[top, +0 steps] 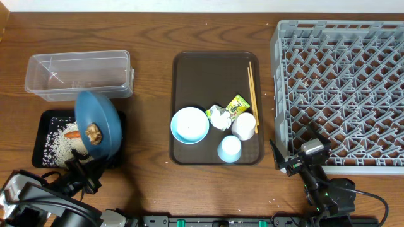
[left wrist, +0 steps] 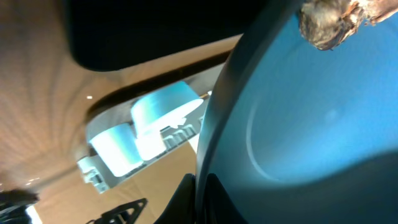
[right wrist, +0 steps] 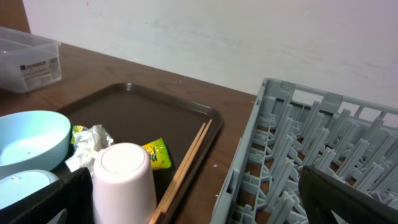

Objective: Sort waste into correct bins and load items into the dishwasher rack

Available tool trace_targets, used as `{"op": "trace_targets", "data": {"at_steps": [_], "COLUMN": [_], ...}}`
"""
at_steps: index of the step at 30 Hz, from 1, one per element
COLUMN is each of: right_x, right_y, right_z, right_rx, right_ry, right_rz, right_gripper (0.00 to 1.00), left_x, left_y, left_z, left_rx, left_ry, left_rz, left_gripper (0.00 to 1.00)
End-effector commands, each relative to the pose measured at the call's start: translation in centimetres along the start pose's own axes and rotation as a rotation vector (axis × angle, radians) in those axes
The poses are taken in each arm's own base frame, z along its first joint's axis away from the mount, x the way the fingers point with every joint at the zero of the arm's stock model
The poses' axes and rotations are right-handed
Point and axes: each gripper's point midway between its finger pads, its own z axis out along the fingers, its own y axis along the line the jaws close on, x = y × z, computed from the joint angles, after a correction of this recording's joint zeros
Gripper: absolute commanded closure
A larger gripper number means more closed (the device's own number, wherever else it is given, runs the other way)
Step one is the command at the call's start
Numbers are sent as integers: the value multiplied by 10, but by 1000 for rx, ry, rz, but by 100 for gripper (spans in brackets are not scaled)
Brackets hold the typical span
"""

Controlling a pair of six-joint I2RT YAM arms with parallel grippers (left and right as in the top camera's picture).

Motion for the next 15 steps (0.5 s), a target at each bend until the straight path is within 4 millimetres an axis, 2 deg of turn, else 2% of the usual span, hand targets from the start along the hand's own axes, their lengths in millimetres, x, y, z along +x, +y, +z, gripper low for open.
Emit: {"op": "trace_targets", "data": {"at_steps": [1,15], "right_x": [2,2], "right_y": [-1,-1], "right_z": [0,0], "right_rx": [2,2], "right_ry": [6,6], "right_rz": [-5,-5], "right_gripper": [1,1], "left_x": [8,15], "left_y": [-25,-48], "left_z": [-4,-9], "left_rx": [146,280], "left_ry": [35,90], "left_rz": [34,-53], "left_gripper": [94,94]}}
